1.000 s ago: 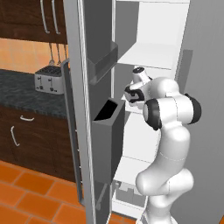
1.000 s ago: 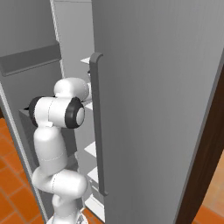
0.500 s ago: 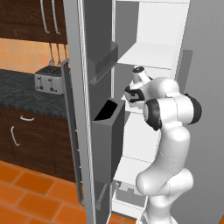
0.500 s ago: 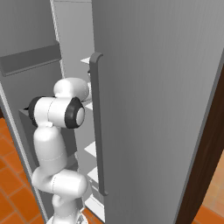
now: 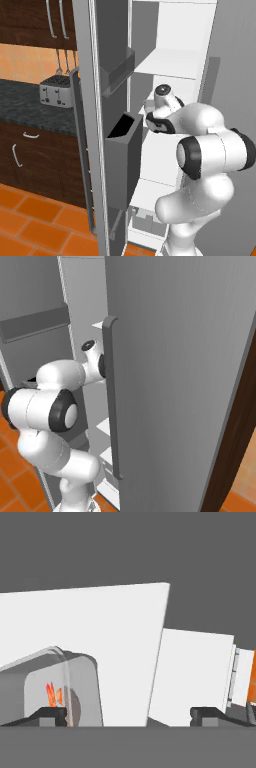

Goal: Take the meat container that has the shrimp and place it on the second highest rack of the freezer. Then take the vegetable container that has the mushroom and lemon and place it on the highest rack of the freezer.

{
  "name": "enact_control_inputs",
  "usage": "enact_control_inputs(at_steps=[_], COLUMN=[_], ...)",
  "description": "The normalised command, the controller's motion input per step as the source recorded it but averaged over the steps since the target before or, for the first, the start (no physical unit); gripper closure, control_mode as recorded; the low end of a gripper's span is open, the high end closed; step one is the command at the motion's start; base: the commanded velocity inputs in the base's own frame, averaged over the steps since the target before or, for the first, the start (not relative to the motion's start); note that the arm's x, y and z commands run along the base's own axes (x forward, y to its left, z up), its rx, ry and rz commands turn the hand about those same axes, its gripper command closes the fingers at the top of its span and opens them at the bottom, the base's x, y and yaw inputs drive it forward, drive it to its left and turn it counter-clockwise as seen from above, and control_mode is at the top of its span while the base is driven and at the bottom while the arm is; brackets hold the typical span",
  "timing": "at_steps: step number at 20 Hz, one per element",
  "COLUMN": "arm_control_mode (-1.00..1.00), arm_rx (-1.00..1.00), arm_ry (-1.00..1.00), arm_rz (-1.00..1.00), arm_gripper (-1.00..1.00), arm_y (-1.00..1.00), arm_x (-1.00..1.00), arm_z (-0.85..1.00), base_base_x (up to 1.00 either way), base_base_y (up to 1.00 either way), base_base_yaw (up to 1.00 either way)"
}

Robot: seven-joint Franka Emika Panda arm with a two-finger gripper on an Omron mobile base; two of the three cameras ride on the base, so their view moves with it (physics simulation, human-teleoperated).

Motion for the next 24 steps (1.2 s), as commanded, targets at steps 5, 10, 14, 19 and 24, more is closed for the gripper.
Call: enact_control_inputs(at_steps=[5,10,14,19,24], arm_control_mode=[-1.0,-1.0,-1.0,-1.0,-1.0], arm_rx=[0.0,0.01,0.04,0.04,0.08], arm_ry=[0.08,0.17,0.09,0.04,0.03], arm_rz=[0.01,0.06,0.15,0.18,0.15], arm_gripper=[-1.0,-1.0,-1.0,-1.0,-1.0], arm_y=[0.37,0.19,0.05,0.02,0.03], arm_x=[-0.54,-0.43,-0.77,-0.99,-0.93], arm_z=[0.63,0.71,0.14,0.0,0.05], base_base_x=[0.0,0.0,0.0,0.0,0.0], base_base_y=[0.0,0.0,0.0,0.0,0.0], base_base_yaw=[0.0,0.0,0.0,0.0,0.0])
